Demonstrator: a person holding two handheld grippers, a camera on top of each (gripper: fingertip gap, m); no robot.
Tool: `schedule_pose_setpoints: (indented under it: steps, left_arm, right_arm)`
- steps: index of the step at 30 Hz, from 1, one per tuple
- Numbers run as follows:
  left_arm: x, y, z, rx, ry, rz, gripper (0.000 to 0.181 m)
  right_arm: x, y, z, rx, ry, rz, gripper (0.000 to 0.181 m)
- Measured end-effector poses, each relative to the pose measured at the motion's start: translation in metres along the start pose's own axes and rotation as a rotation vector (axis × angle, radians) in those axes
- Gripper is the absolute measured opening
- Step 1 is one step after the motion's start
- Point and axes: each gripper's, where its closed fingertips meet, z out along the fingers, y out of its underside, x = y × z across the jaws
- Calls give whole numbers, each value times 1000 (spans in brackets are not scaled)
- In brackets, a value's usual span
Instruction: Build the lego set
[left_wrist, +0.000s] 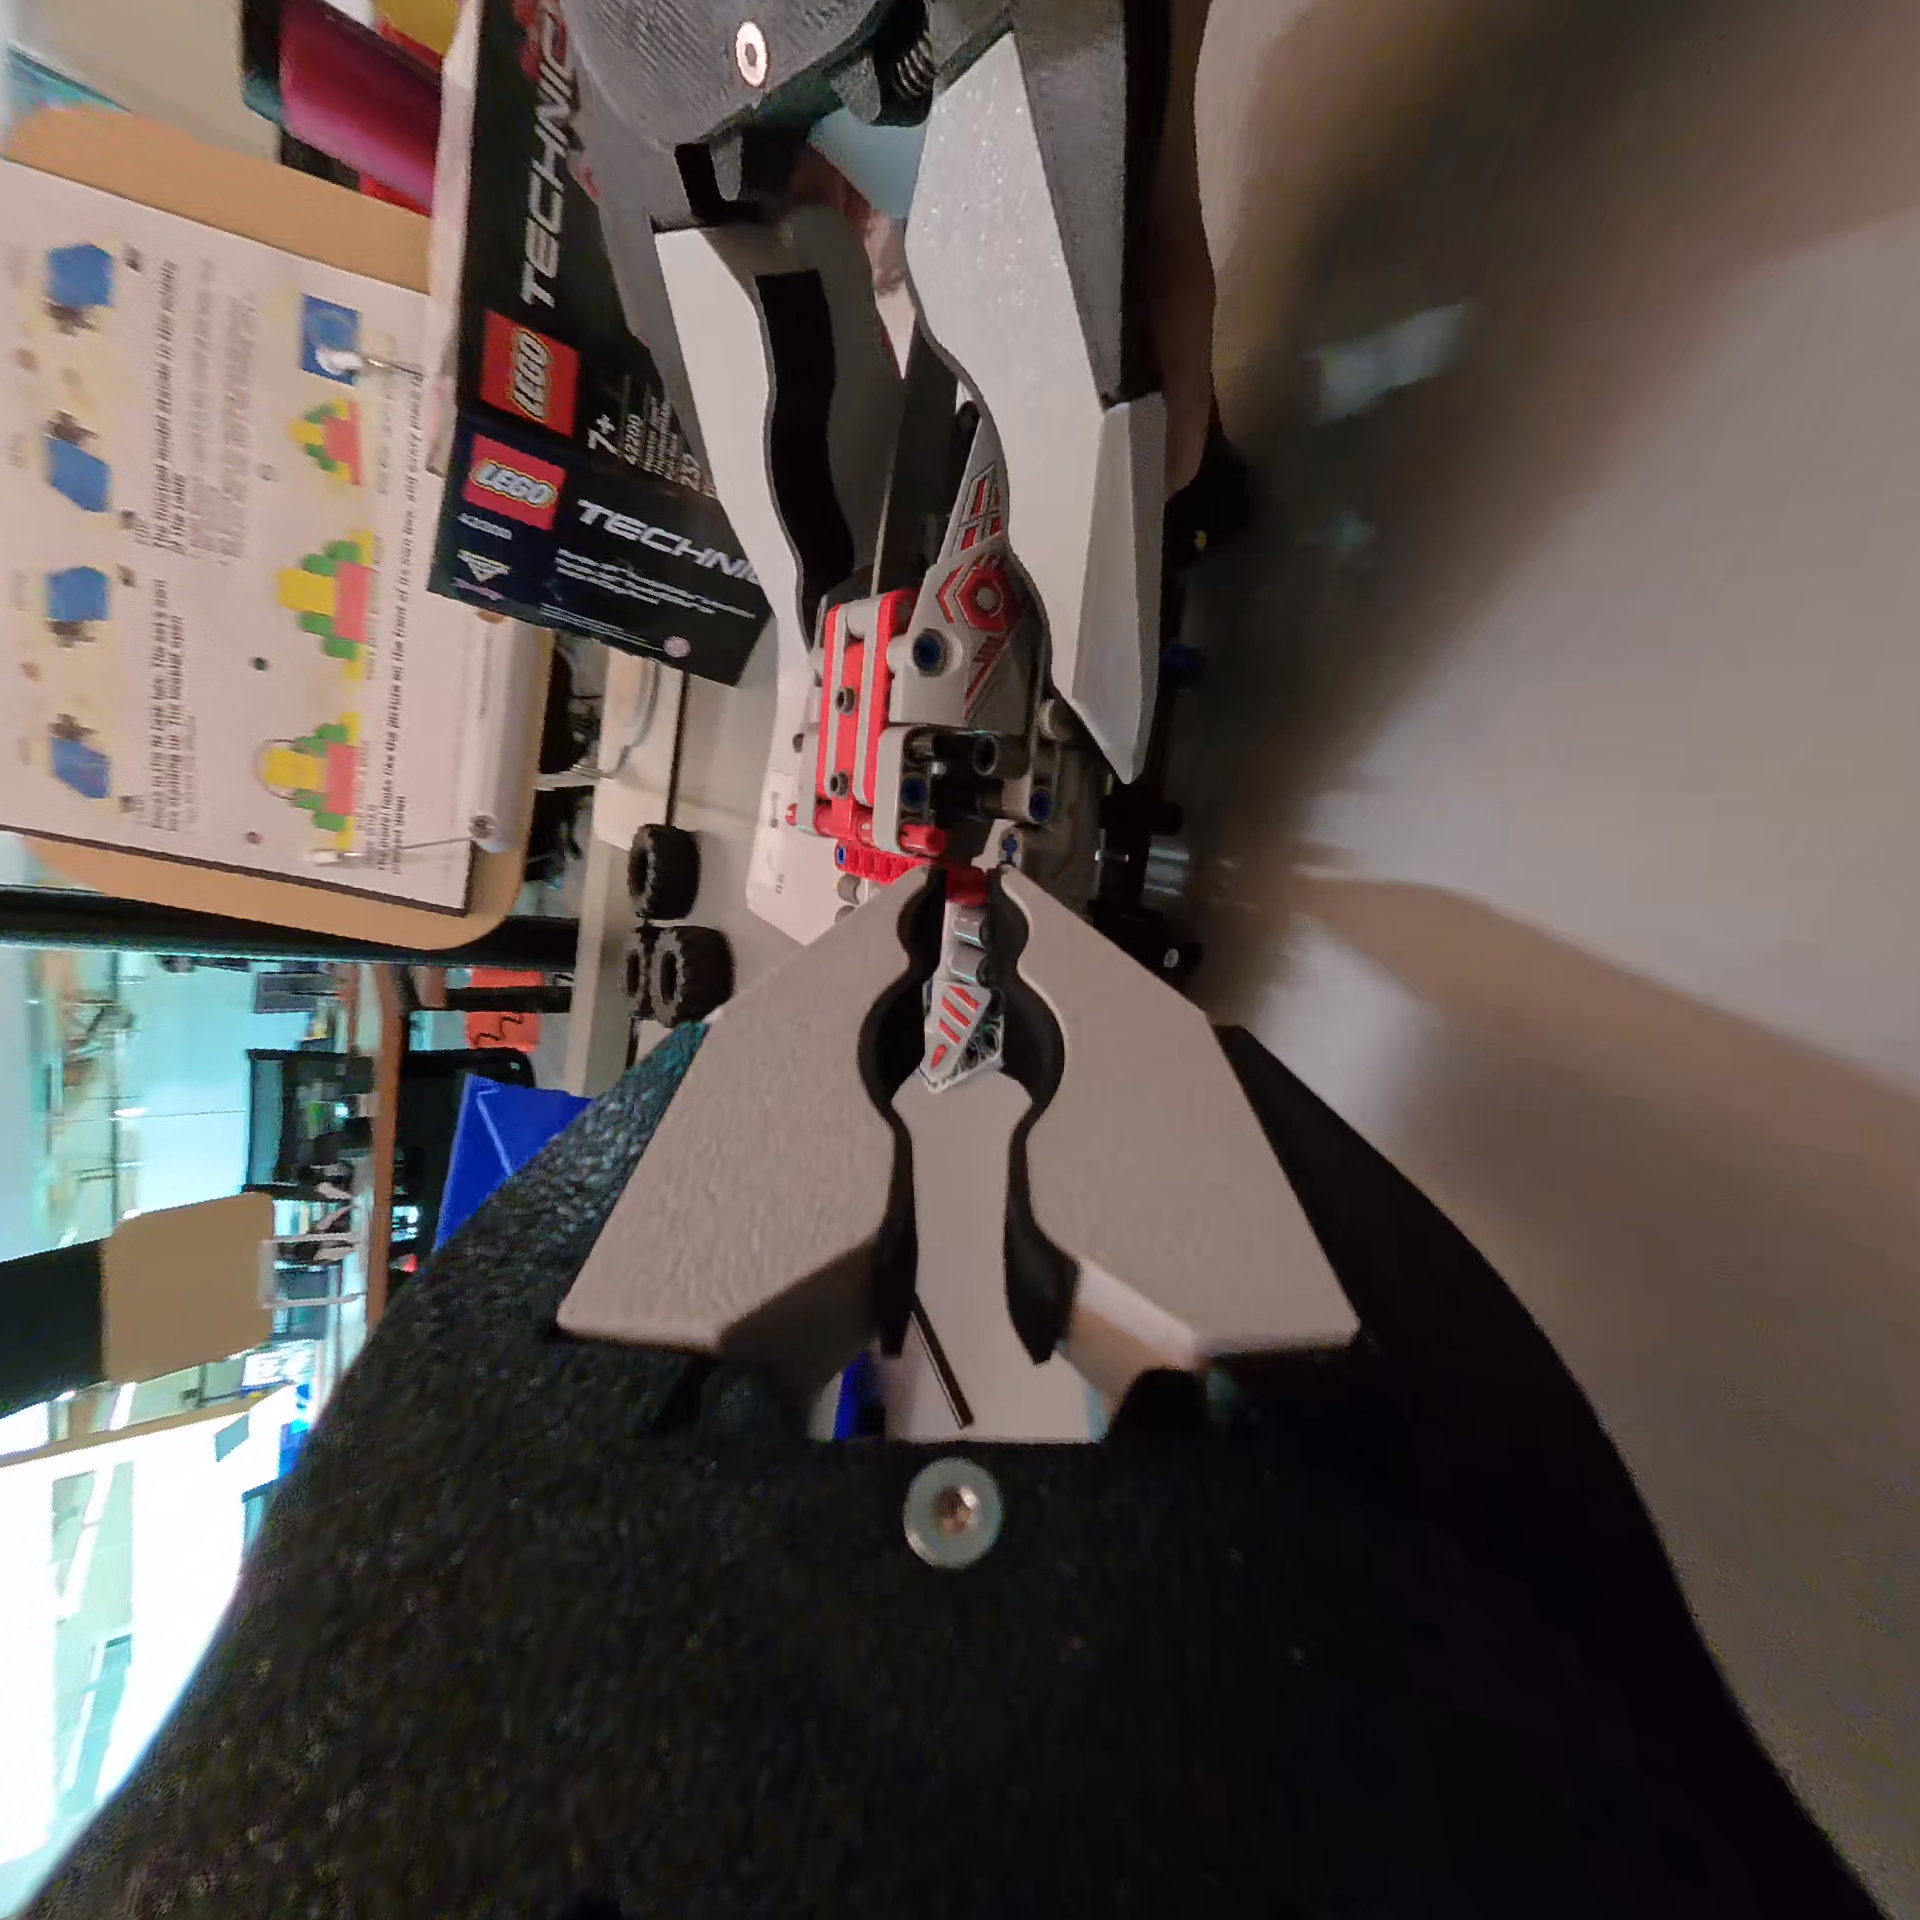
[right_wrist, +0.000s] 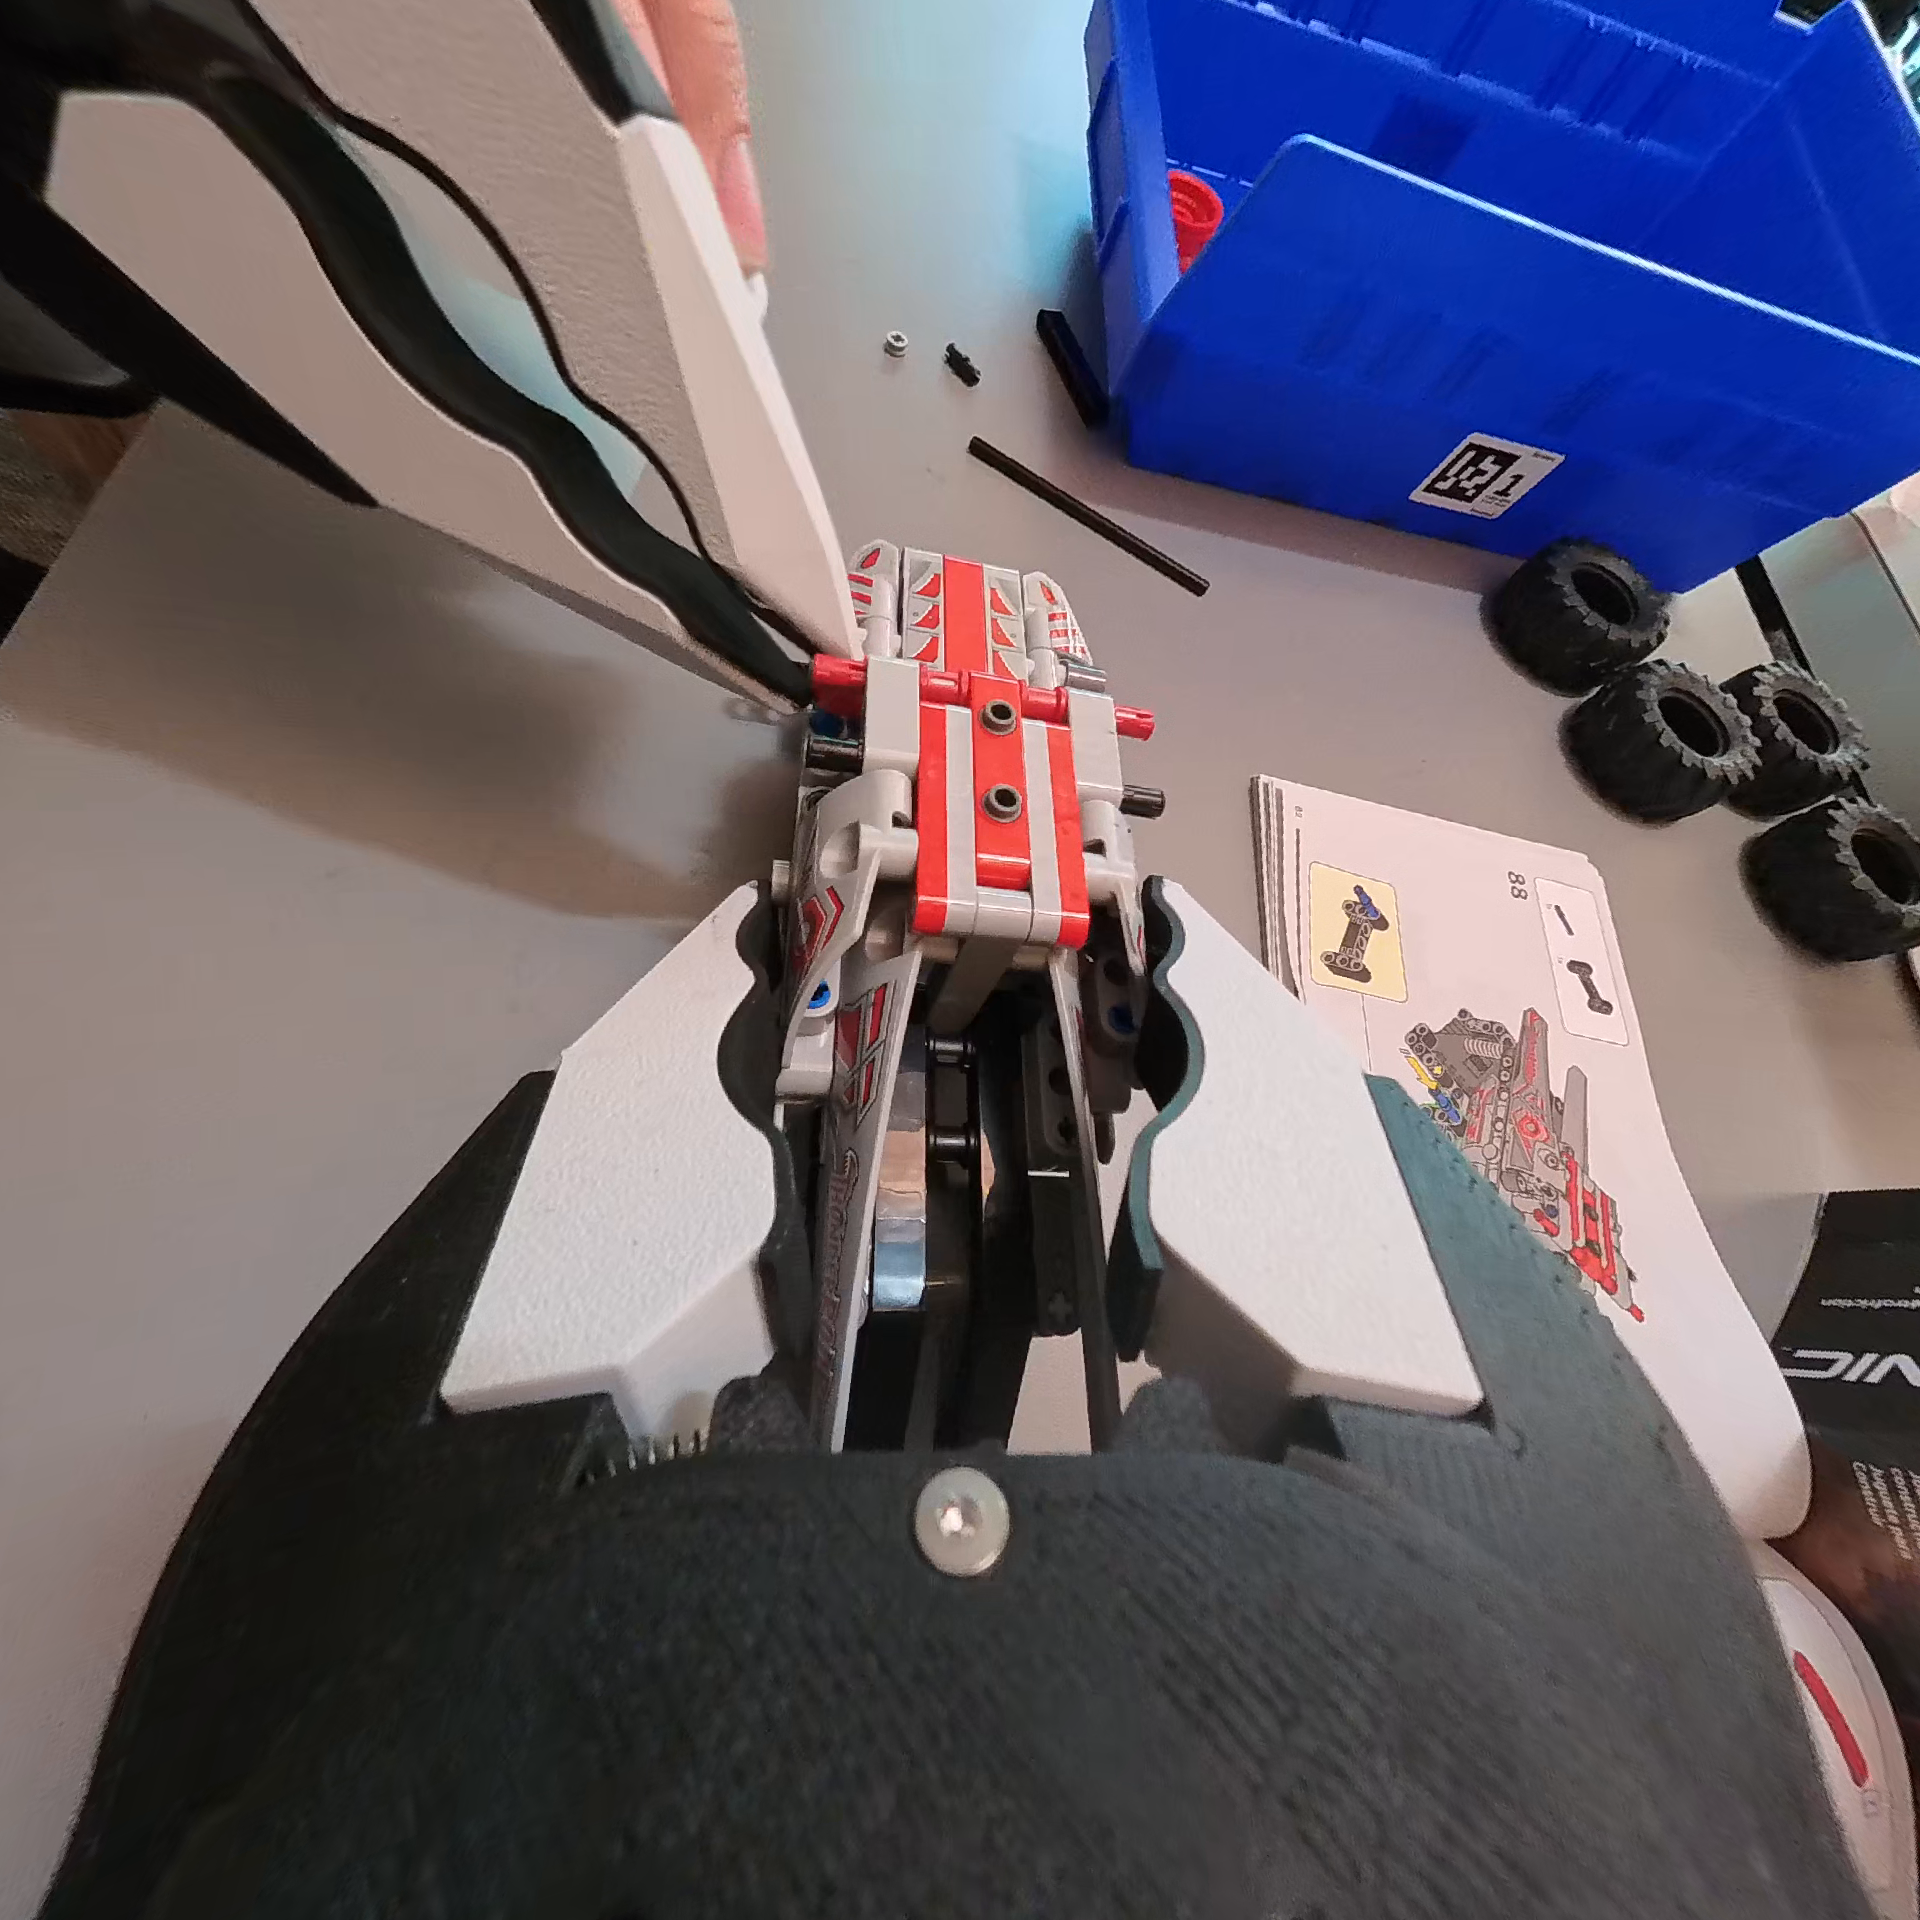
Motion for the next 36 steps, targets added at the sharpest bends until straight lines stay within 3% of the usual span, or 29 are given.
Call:
schedule_pose_setpoints:
  steps: [3, 8, 12, 18, 23, 36]
  left_arm:
    - [1, 0, 1, 31, -48, 18, 8]
    - [12, 2, 3, 69, -137, 139, 33]
    - [15, 5, 6, 62, -186, 220, 41]
    - [6, 6, 7, 19, -331, 376, 32]
    - [5, 9, 9, -18, -404, 482, 39]
    - [1, 9, 9, -54, -497, 524, 32]
  right_arm:
    - [0, 0, 0, 2, -1, 3, 69]
    - [1, 0, 0, 13, -4, 15, 69]
    - [1, -1, 0, 19, -7, 24, 69]
    - [2, -1, 0, 24, -8, 33, 69]
    - [3, -1, 0, 29, -8, 44, 69]
    - [3, -1, 0, 27, -8, 55, 68]
